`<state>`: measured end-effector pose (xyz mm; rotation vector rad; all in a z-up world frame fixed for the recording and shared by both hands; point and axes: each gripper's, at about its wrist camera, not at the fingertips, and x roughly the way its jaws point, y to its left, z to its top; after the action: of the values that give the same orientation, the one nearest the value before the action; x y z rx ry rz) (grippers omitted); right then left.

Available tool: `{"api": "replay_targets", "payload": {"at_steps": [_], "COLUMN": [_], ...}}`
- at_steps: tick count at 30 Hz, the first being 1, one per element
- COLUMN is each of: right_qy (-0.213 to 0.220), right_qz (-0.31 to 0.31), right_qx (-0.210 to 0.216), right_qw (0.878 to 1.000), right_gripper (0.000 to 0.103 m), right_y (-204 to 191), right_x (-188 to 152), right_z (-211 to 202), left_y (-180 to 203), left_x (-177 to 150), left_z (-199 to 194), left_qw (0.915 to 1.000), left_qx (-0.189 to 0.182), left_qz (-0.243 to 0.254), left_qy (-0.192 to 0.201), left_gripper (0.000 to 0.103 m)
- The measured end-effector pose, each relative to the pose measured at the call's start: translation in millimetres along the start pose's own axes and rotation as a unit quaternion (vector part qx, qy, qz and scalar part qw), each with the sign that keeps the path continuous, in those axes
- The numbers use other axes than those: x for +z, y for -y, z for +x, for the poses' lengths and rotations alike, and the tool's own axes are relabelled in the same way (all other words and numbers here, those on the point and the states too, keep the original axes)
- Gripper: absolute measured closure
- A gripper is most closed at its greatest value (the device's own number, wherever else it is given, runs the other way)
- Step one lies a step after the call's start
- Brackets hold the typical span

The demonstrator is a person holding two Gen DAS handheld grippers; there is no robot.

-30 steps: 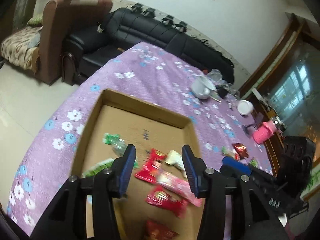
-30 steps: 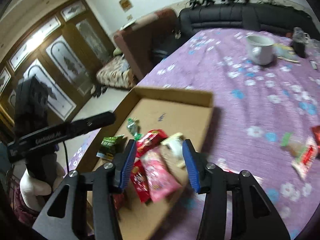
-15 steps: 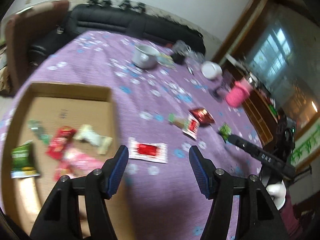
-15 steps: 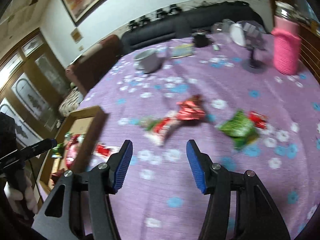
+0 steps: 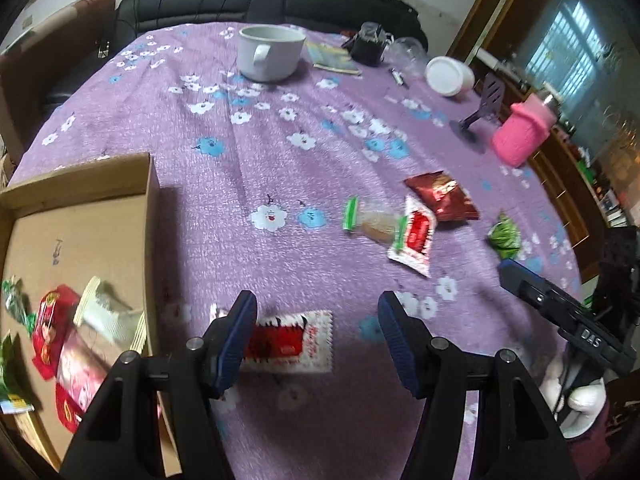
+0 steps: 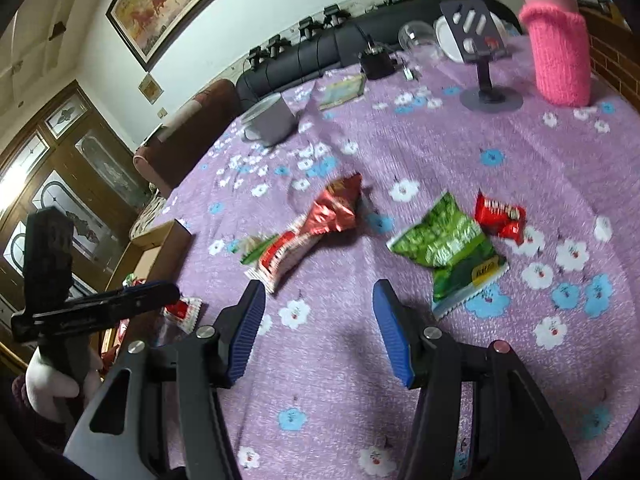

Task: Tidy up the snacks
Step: 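Move the left gripper toward the white-red packet on the cloth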

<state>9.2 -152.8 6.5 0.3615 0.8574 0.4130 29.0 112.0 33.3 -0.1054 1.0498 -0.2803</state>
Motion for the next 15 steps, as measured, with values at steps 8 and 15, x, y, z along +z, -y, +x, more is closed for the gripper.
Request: {"api": "replay_targets", "payload": {"at_steps": [8,15], "right_qy": [0.003,0.017], "right_qz": [0.005,0.027], "right_qx": [0.013,0.011], "right_qw": [1.000,0.999], "right_gripper": [0.046,0.046], "right_y": [3.2,14.5], "right_x": [-0.3,2.4], "right_z": [-5.9,-13.8], "left_y": [0.7,19.2], "left_x": [3.5,-19.8], "left_z": [18.0,3.3], "left_qw": [0.9980,0.9948], "left_qx": [0.038,-0.055], "left_qz": [-0.002,-0.020], "left_qy": [-0.050,-0.083], "left_gripper": [0.040,0.040]}}
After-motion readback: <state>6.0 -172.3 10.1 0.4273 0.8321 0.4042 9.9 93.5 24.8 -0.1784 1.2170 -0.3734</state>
